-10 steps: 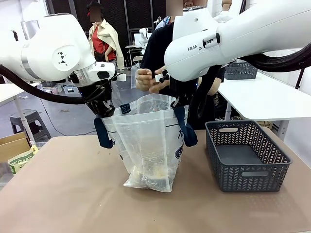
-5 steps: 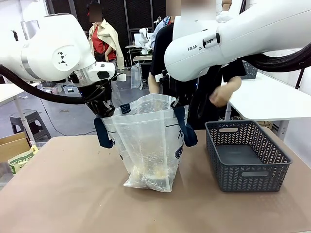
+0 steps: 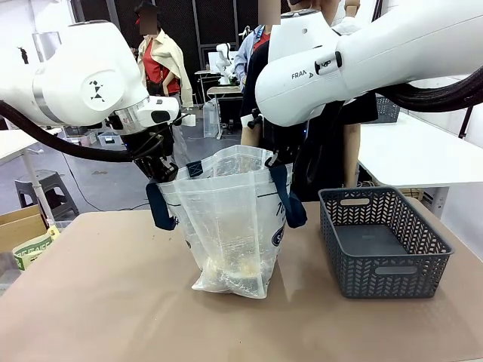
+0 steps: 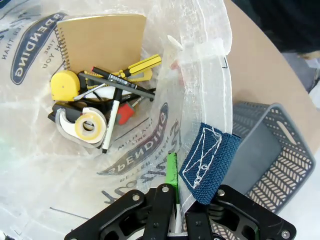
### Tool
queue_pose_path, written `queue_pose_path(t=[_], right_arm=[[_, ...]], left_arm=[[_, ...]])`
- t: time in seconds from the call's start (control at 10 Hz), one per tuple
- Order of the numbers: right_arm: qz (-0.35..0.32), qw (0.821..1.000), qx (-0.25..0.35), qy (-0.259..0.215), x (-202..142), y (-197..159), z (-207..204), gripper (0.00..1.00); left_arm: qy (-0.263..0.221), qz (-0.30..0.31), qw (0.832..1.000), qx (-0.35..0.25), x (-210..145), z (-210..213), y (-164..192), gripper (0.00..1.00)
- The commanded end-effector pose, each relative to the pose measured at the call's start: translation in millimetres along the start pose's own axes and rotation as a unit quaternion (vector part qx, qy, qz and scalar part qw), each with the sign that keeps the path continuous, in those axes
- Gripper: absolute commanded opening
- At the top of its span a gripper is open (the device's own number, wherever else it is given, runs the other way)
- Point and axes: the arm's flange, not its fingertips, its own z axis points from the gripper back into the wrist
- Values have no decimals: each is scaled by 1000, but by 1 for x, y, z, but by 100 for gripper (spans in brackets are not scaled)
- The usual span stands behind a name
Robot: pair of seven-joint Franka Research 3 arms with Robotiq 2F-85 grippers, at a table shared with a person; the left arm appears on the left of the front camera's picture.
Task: Transfer purchased items from the store into the shopping bag.
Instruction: Move the Reusable shopping bag to the right side of the table.
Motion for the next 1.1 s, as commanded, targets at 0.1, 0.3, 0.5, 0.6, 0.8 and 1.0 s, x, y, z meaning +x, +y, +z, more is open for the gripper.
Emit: queue_pose_path(t=[0.1,0.3,0.5,0.6,0.8,1.0], right_arm=[[0,1000,0,0,0,0,0,0],[0,1000,0,0,0,0,0,0],[0,1000,0,0,0,0,0,0],[0,1000,0,0,0,0,0,0],[0,1000,0,0,0,0,0,0],[0,1000,0,0,0,0,0,0]], left_arm=[[0,-2,1000,4,0,1,0,0],[0,-2,1000,4,0,1,0,0],[0,-2,1000,4,0,1,0,0],[0,-2,1000,4,0,1,0,0],[0,-2,1000,4,0,1,0,0],[0,-2,1000,4,0,1,0,0]])
